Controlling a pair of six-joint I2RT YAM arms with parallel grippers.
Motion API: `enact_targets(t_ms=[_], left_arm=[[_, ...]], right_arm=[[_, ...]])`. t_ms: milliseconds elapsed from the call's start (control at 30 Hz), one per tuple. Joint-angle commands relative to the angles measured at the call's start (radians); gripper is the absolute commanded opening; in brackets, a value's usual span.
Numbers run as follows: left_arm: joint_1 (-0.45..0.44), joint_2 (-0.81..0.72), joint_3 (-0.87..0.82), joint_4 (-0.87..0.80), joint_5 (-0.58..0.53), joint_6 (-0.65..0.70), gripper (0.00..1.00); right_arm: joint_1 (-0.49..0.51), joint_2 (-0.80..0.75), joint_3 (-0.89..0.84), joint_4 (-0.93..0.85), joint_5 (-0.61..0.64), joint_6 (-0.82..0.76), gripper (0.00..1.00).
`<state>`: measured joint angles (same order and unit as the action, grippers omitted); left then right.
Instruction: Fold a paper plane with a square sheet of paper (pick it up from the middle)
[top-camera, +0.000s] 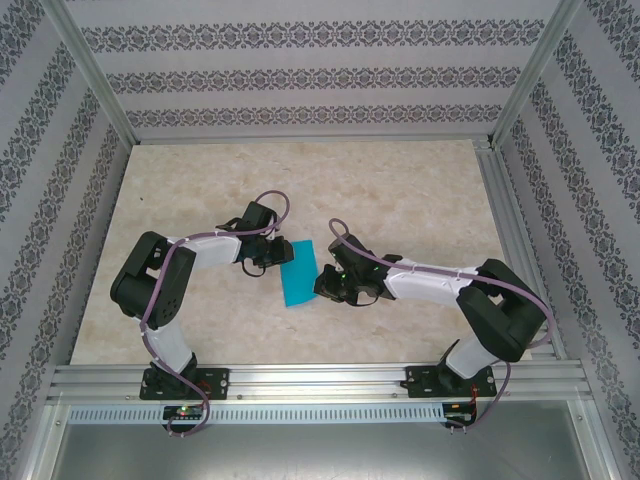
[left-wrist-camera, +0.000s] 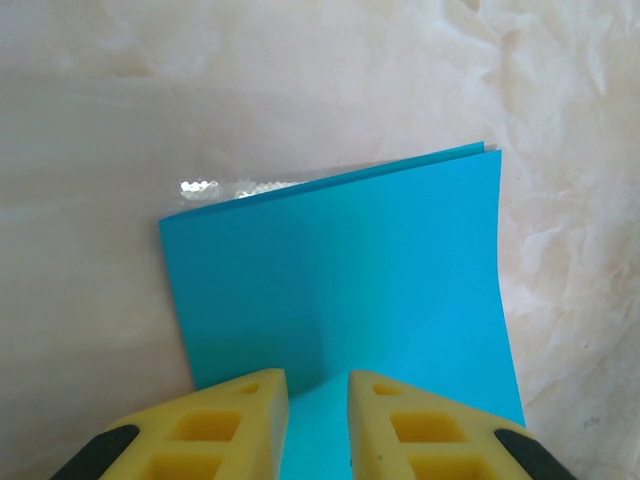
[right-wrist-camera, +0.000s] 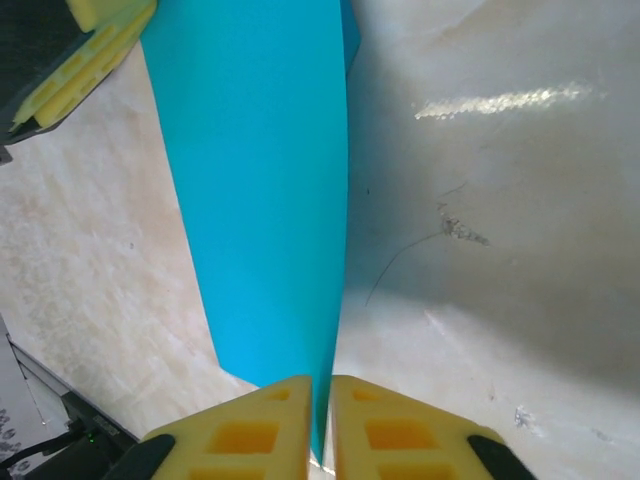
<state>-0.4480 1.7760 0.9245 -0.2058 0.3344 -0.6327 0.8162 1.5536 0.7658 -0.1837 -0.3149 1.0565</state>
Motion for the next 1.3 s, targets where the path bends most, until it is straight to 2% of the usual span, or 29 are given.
enact_targets(t_ms=[0, 100, 333, 567, 1267], left_arm=[[-0.011, 0.03, 0.007, -0.012, -0.023, 0.024, 0.25], [-0.012, 0.03, 0.006, -0.012, -0.021, 0.024, 0.25], [-0.011, 0.028, 0.002, -0.008, -0.017, 0.023, 0.24], [-0.011, 0.019, 0.002, -0.012, -0.014, 0.023, 0.24], [-0.011, 0.007, 0.007, -0.01, 0.006, 0.016, 0.25]], right_arm=[[0.003, -0.026, 0.037, -0.01, -0.004, 0.011, 0.09], [0.003, -0.004, 0.058, 0.027, -0.013, -0.001, 0.06], [0.008, 0.114, 0.151, 0.131, -0.023, -0.041, 0.06], [0.012, 0.227, 0.224, 0.148, -0.038, -0.049, 0.07], [0.02, 0.317, 0.254, 0.15, -0.053, -0.061, 0.12]])
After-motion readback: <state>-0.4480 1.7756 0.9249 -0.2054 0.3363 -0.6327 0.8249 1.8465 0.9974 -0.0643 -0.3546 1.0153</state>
